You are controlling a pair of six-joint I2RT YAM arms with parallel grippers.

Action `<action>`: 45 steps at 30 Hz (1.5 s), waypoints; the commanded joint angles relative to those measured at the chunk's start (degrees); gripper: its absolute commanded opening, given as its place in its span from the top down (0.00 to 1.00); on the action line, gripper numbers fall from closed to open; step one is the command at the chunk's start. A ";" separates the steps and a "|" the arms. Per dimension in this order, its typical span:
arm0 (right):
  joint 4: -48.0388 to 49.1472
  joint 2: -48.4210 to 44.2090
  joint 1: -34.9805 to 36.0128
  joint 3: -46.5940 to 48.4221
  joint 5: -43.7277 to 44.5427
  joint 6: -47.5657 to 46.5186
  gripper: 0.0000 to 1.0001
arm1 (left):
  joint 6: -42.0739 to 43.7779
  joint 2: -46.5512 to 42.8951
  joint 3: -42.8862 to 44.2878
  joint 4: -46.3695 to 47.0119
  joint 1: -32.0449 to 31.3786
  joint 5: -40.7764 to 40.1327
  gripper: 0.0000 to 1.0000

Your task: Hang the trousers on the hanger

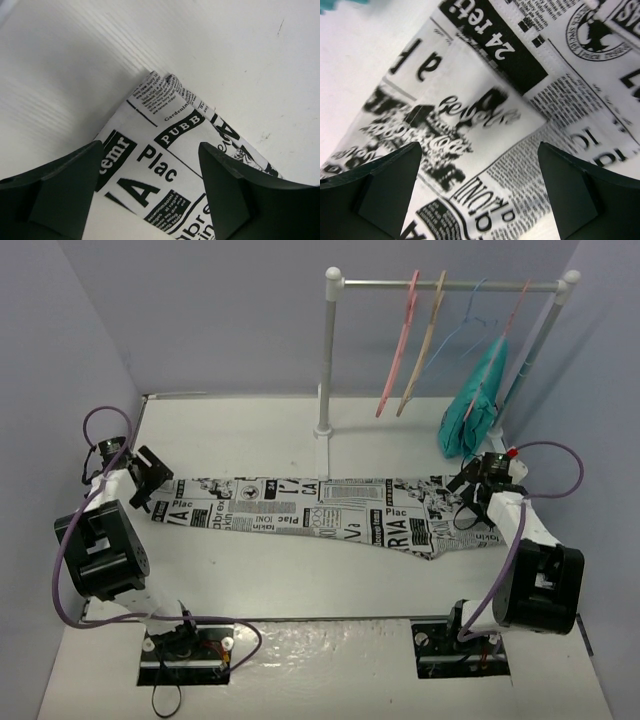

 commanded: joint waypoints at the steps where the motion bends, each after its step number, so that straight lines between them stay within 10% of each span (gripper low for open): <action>1: -4.68 -7.82 0.42 0.87 1.13 -2.14 0.00 | 2.19 -6.58 1.19 -4.00 0.54 -7.74 0.22; 13: -6.02 -21.35 4.49 -5.19 -8.43 -4.38 0.00 | 6.38 -3.43 -2.00 -7.47 0.63 -6.48 0.15; 45: -7.23 -20.10 11.30 -2.13 -6.14 -6.12 0.00 | 5.44 10.38 4.43 -14.76 -7.61 -6.71 0.23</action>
